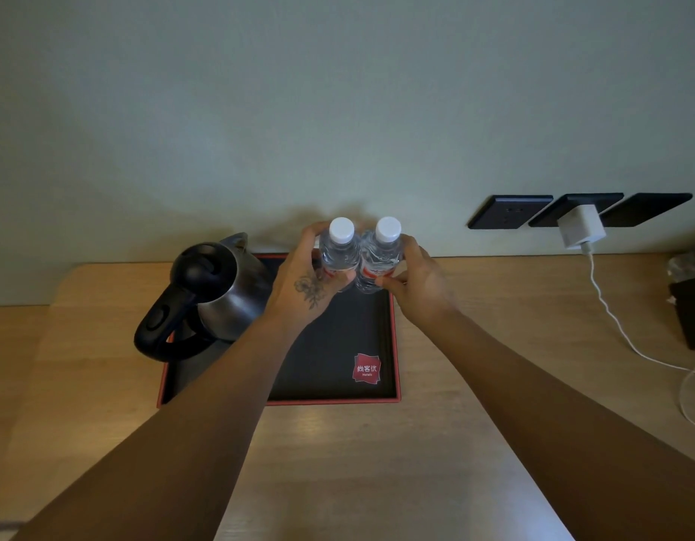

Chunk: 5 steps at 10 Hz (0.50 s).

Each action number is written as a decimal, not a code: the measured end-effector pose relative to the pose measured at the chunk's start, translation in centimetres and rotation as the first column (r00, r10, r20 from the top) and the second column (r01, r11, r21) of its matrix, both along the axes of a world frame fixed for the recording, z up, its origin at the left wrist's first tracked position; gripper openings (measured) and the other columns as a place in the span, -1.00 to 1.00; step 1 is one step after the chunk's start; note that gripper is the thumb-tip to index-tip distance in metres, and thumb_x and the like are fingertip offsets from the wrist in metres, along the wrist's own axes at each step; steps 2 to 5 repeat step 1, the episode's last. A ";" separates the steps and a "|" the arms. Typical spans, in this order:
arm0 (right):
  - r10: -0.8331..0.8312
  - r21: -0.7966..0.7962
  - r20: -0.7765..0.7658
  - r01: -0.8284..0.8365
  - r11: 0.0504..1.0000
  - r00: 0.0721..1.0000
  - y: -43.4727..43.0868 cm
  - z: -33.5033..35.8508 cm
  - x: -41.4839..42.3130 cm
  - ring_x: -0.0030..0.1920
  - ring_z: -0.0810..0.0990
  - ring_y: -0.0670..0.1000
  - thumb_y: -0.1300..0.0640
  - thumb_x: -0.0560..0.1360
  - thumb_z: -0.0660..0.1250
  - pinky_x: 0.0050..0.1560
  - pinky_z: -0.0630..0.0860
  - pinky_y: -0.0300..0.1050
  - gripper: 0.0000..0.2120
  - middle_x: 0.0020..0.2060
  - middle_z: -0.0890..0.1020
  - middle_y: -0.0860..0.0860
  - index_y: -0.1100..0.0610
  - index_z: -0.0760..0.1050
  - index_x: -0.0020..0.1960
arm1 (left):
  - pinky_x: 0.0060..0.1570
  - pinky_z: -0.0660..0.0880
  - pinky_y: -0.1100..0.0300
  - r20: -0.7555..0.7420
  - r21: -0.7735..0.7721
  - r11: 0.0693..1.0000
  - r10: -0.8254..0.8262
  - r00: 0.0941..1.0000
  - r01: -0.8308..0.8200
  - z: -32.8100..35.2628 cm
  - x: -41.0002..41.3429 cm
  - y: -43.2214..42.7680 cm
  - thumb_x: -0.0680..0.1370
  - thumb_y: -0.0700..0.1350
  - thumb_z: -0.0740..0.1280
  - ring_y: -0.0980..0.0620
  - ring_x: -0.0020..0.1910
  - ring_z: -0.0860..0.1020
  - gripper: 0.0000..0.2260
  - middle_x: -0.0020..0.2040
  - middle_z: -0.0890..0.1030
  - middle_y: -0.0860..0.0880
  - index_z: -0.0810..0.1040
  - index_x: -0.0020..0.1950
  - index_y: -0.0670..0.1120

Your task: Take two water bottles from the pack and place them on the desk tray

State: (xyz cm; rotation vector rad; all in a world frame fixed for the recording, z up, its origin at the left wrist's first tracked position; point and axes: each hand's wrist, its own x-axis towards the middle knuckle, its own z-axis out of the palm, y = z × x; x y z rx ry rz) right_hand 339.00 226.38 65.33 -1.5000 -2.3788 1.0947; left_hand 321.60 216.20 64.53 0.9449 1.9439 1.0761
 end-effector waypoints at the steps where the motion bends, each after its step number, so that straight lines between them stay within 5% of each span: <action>1: -0.051 -0.032 -0.008 0.051 0.998 0.999 0.0 -0.3 0.1 0.31 0.68 0.23 0.13 0.56 0.55 0.35 0.61 0.28 -0.22 0.48 0.56 0.14 0.07 0.20 0.64 | 0.34 0.62 -0.16 -0.005 -0.026 1.000 0.011 1.000 -0.011 -0.1 0.3 0.0 0.49 0.01 0.63 -0.08 0.28 0.68 -0.26 0.38 0.63 0.01 0.29 0.52 0.27; 5: -0.051 -0.032 -0.008 0.051 0.998 0.999 0.0 -0.3 0.1 0.31 0.68 0.23 0.13 0.56 0.55 0.35 0.61 0.28 -0.22 0.48 0.56 0.14 0.07 0.20 0.64 | 0.34 0.62 -0.16 -0.005 -0.026 1.000 0.011 1.000 -0.011 -0.1 0.3 0.0 0.49 0.01 0.63 -0.08 0.28 0.68 -0.26 0.38 0.63 0.01 0.29 0.52 0.27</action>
